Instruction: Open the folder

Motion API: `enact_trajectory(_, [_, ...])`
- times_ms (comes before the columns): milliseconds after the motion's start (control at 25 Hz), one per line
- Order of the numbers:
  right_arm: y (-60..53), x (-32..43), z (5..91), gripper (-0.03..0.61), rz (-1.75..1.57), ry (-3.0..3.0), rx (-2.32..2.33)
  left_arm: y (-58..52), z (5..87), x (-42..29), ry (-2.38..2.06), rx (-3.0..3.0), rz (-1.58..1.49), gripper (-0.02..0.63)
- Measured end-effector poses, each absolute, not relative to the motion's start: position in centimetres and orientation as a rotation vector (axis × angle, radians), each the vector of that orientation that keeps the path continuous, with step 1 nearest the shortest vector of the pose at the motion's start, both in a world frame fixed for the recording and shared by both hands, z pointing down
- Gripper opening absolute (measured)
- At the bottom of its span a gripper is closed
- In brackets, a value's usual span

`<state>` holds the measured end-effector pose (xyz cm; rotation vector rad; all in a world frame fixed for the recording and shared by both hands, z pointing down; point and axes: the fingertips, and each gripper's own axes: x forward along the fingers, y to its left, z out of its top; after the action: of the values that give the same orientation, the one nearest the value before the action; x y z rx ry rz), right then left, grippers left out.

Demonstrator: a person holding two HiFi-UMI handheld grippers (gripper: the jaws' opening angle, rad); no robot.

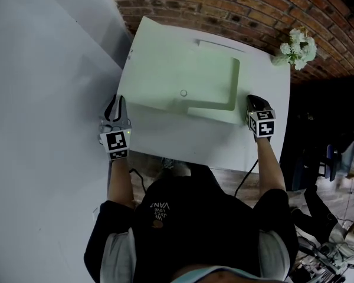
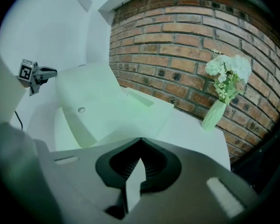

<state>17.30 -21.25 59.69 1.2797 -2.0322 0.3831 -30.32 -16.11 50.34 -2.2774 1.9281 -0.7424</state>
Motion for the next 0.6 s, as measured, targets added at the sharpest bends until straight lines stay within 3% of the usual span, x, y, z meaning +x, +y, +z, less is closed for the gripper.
enact_trajectory(600, [-21.2,17.4,59.7,-0.003,0.385,-2.014,1.289,-16.7,56.9,-33.3,2.045,-2.307,-0.911,0.063])
